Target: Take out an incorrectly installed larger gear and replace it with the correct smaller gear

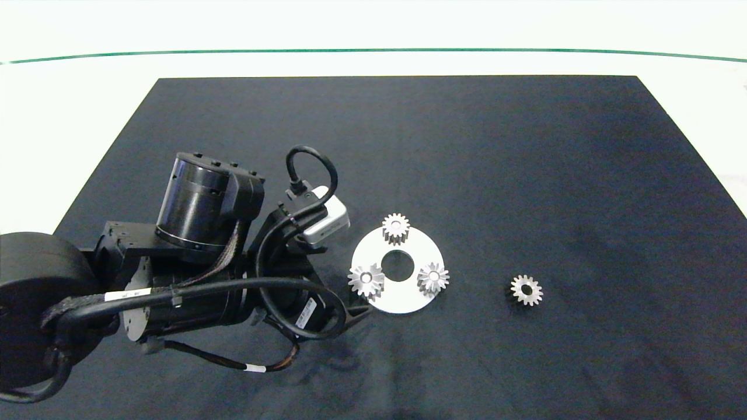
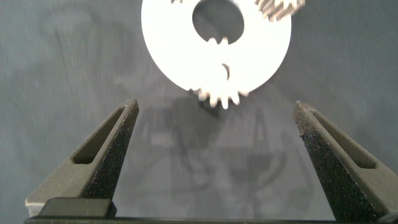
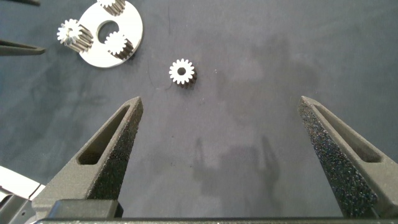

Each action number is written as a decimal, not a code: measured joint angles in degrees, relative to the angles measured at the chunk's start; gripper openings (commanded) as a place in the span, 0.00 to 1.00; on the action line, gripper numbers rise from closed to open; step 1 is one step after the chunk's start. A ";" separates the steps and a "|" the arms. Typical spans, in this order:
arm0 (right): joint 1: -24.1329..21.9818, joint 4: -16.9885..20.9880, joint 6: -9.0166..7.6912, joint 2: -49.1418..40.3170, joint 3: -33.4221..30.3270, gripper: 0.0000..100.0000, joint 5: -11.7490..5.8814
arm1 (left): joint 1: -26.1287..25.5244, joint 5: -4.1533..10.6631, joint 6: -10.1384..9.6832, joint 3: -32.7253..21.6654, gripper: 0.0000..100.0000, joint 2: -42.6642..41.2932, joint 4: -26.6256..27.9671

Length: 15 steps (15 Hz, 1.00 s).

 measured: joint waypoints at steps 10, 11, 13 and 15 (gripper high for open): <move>0.00 -0.05 0.20 -0.41 0.27 1.00 0.00 | -1.62 2.84 2.88 -2.21 1.00 7.50 -6.95; 0.00 -0.05 0.44 -0.41 0.27 1.00 0.00 | -1.99 3.64 2.88 -2.23 1.00 8.13 -7.11; 0.00 -0.05 0.50 -0.40 0.27 1.00 -0.02 | -2.39 3.93 2.88 -2.28 1.00 8.96 -7.11; 0.00 -0.05 0.60 -0.38 0.27 1.00 0.00 | -2.50 4.01 2.88 -2.26 0.99 9.34 -7.06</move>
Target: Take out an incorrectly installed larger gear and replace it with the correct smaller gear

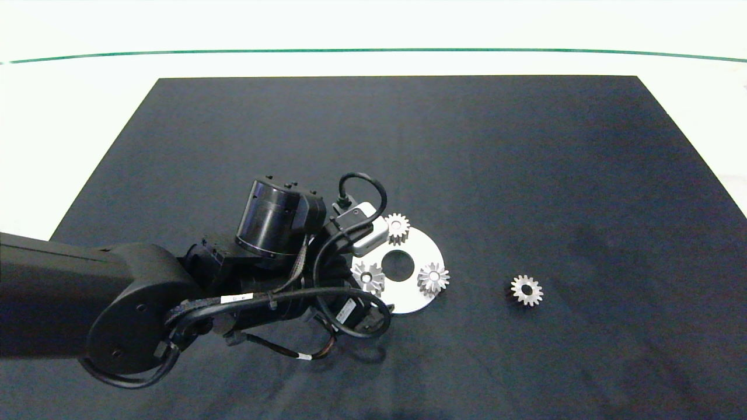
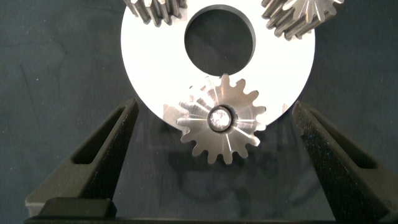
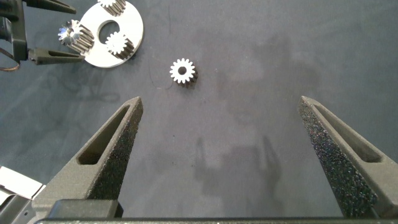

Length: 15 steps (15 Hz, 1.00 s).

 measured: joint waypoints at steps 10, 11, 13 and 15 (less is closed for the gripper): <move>0.00 0.02 0.11 -0.06 0.00 1.00 -0.02 | 0.05 1.32 1.21 -0.20 0.80 0.33 0.04; 0.00 0.00 0.06 -0.06 0.00 1.00 -0.02 | 0.07 1.34 1.27 -0.16 0.78 0.33 0.04; 0.00 0.00 0.04 -0.13 0.00 1.00 -0.02 | 0.05 1.35 1.29 -0.06 0.74 0.34 0.04; 0.00 -0.04 0.09 -0.17 0.00 1.00 -0.02 | -0.01 1.35 1.32 0.02 0.69 0.43 0.09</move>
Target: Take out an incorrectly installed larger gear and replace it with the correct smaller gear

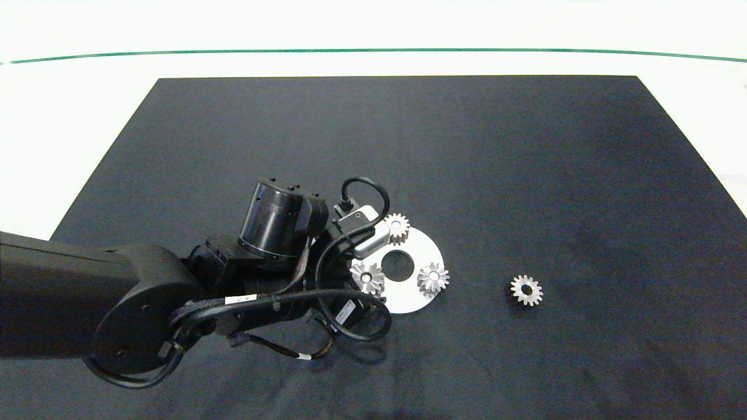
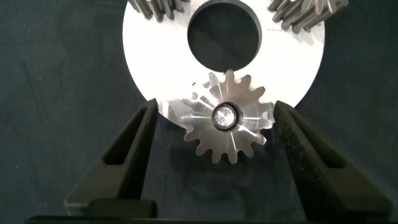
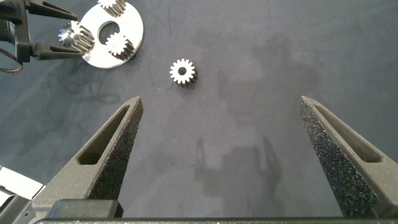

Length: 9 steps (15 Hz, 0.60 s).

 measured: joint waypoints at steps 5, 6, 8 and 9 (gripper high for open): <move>0.00 0.00 -0.02 -0.05 0.00 1.00 0.00 | -0.11 0.51 0.00 -0.05 0.60 0.71 -0.02; 0.00 0.00 0.00 -0.05 0.00 1.00 0.00 | -0.16 0.66 0.00 -0.13 0.57 0.90 -0.05; 0.00 -0.05 0.00 -0.05 -0.02 1.00 0.00 | -0.57 0.68 0.00 -0.29 0.54 1.15 -0.05; 0.00 -0.24 -0.02 -0.05 0.00 1.00 0.00 | -0.63 0.68 -0.02 -0.35 0.51 1.21 -0.07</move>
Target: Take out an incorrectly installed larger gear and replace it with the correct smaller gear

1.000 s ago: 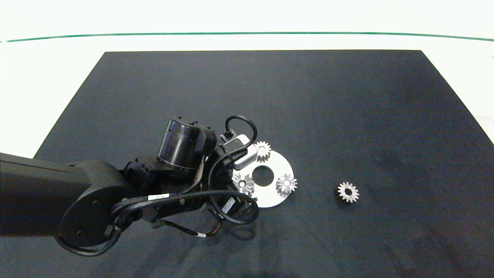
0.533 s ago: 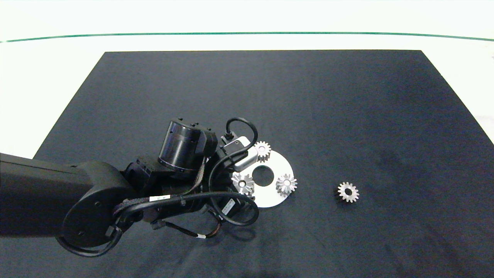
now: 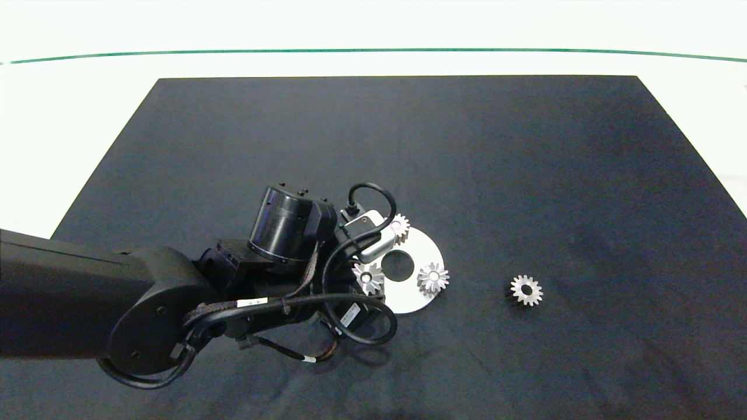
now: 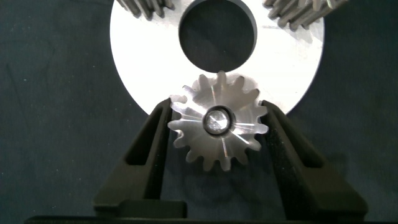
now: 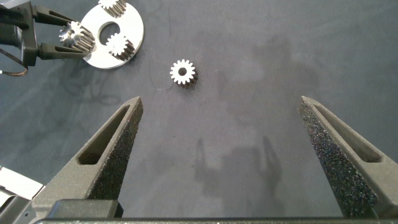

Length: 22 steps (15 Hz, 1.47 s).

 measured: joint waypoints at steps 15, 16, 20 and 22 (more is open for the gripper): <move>0.00 -0.59 0.05 0.00 -0.02 1.00 0.00 | -0.27 0.05 1.16 -0.96 0.34 0.00 0.13; 0.00 -0.59 0.05 0.00 -0.02 1.00 0.02 | -0.27 0.06 1.33 -0.99 0.34 -0.13 0.16; 0.00 -0.59 0.05 -0.15 -0.02 1.00 0.02 | -0.27 0.09 1.43 -1.22 0.34 -1.13 0.44; 0.00 -0.59 0.05 -0.26 -0.02 1.00 0.00 | -0.27 0.30 1.49 -1.66 0.34 -1.82 0.60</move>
